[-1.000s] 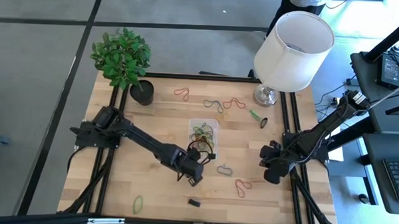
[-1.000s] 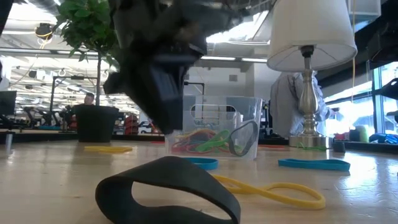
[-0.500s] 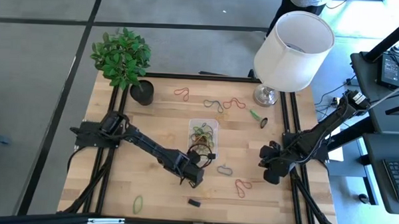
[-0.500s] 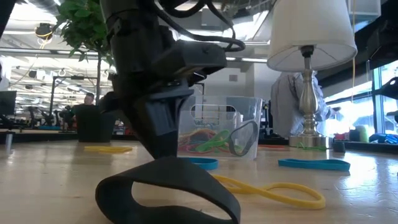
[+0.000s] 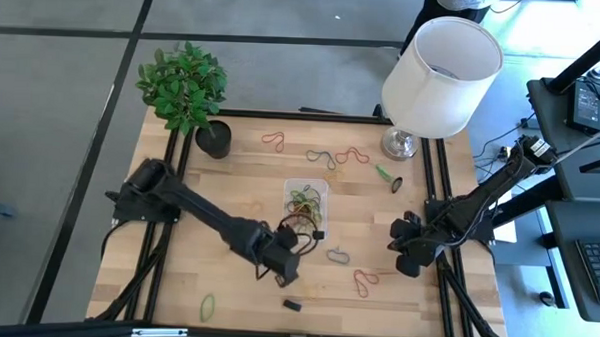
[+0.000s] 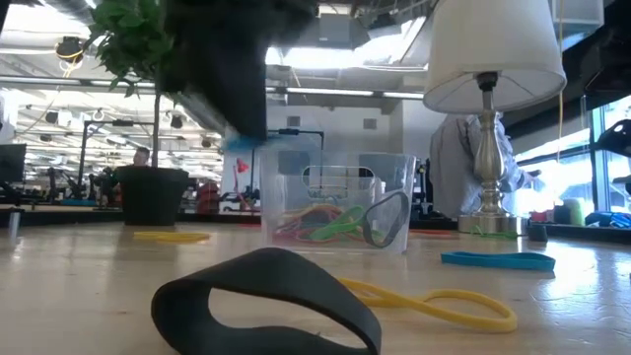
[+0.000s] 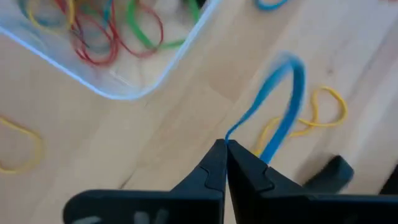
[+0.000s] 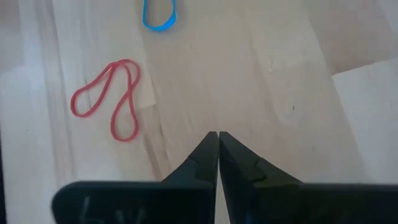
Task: Pick and place rubber bands into bin
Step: Put the blue rubber band into the transparent container
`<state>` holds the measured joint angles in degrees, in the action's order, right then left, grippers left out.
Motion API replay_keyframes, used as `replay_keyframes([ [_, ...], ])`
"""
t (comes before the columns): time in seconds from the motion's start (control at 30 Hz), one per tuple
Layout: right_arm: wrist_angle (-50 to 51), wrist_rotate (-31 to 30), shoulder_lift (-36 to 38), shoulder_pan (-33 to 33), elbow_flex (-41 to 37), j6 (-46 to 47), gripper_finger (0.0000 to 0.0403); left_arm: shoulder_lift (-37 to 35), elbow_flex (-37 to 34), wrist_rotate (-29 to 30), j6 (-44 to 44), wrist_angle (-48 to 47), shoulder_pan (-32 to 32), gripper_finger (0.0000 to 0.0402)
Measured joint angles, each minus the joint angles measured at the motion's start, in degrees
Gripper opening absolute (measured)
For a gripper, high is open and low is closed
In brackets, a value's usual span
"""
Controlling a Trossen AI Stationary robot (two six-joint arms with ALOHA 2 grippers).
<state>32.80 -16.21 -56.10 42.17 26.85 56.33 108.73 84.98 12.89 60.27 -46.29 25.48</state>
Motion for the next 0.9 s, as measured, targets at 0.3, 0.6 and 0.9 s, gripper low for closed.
replay_keyframes([
  [0.3,-0.2,-2.2,0.0,0.0,0.0,-0.1,0.0018,-1.4,10.8,8.9,-12.3,-10.1,-7.1,0.0002],
  [0.6,-1.1,-2.2,0.0,0.0,0.0,0.1,0.0018,2.4,10.8,5.0,-21.3,-7.3,-16.6,0.0003],
  [0.9,-2.7,-2.2,-0.2,0.0,0.0,0.2,0.0018,6.9,10.9,0.8,-21.0,-3.8,-17.7,0.0028],
])
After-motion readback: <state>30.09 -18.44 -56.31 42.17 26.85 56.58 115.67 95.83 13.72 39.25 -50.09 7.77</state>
